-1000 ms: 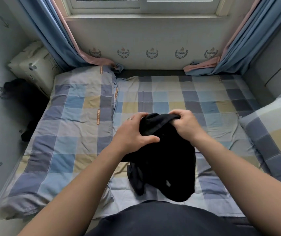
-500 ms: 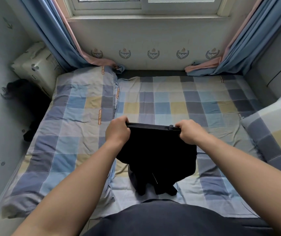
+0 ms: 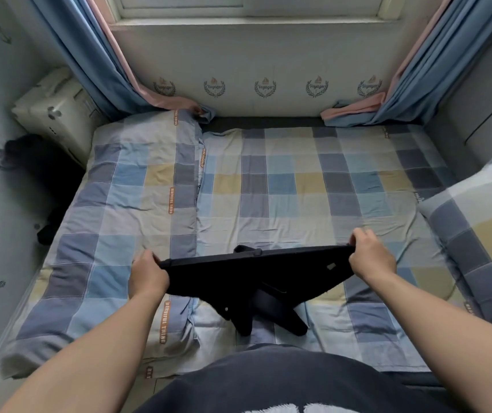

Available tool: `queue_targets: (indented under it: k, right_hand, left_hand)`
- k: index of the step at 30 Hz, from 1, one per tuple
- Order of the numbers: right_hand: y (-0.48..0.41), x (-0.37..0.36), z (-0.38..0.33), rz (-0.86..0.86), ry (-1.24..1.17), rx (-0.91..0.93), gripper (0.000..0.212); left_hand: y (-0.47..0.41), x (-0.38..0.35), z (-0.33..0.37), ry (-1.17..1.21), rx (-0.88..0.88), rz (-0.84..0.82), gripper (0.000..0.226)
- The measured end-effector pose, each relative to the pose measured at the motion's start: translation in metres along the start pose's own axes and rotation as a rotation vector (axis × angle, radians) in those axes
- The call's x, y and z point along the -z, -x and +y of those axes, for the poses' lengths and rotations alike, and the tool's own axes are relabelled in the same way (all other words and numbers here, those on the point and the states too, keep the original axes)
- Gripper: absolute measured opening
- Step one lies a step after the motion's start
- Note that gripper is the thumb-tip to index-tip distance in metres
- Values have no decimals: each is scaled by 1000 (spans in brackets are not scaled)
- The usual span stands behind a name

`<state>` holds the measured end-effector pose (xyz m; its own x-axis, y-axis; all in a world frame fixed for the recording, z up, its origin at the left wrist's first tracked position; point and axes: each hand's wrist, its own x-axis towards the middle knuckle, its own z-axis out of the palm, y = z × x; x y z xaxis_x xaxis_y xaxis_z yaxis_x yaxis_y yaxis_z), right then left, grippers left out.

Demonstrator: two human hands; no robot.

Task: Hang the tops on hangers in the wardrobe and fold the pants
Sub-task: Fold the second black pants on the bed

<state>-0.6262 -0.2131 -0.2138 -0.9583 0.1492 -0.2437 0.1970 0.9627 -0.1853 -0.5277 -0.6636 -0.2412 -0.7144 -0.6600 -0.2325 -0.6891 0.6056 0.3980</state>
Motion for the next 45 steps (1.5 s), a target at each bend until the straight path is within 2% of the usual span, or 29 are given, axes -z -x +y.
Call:
queue_targets:
  k: [3,4,6,8,10,14,16,22,24,26,30,32,34,36,38,41,45]
  right_hand:
    - [-1,3,6,-81,-117,-197,30]
    - [-2,1,6,-114,-242,-279,33]
    - [-3,-5,0,-180,-637,-463,41]
    - [-1,-10,-6,-287,-942,-625,32]
    - [-1,-11,-11,-401,-1157,-745,22]
    - [2,-16,-20,-508,-1629,-853,30]
    - [2,-20,-25,-517,-1727,-856,32]
    - [1,-17,-21,-541,-1695,-704,19]
    - [2,-17,-20,-430,-1567,-599,24]
    - [2,-14,-20,-250,-1358,-480,26]
    - [-9,-6,-11,61,-979,-264,12]
    - [-16,4,-6,142,-844,-189,17]
    - [-23,15,-4,185,-772,-96,22]
    - [-28,30,-7,181,-853,-8,20]
    - [-29,48,-16,115,-1063,-13,10]
    - [-36,86,-36,69,-1236,-58,10]
    - [-57,156,-72,72,-1319,-41,12]
  left_hand:
    - [3,1,-11,183,252,-74,12]
    - [4,2,-13,307,361,-112,11]
    - [4,2,-13,598,586,-199,14]
    - [7,3,-10,792,734,-320,16]
    - [9,5,-7,950,843,-421,25]
    - [14,7,2,1386,946,-473,34]
    - [17,6,9,1508,949,-468,35]
    - [12,9,7,1469,689,-547,21]
    - [11,10,7,1452,589,-573,27]
    - [12,7,13,1374,480,-470,36]
    - [6,11,19,1119,269,-124,19]
    - [0,16,19,997,174,-50,6]
    - [-7,28,24,762,54,34,19]
    - [-14,42,34,546,-35,113,35]
    - [-22,59,50,472,-96,197,40]
    - [-34,88,85,714,-191,141,28]
    - [-55,137,141,808,-262,232,21]
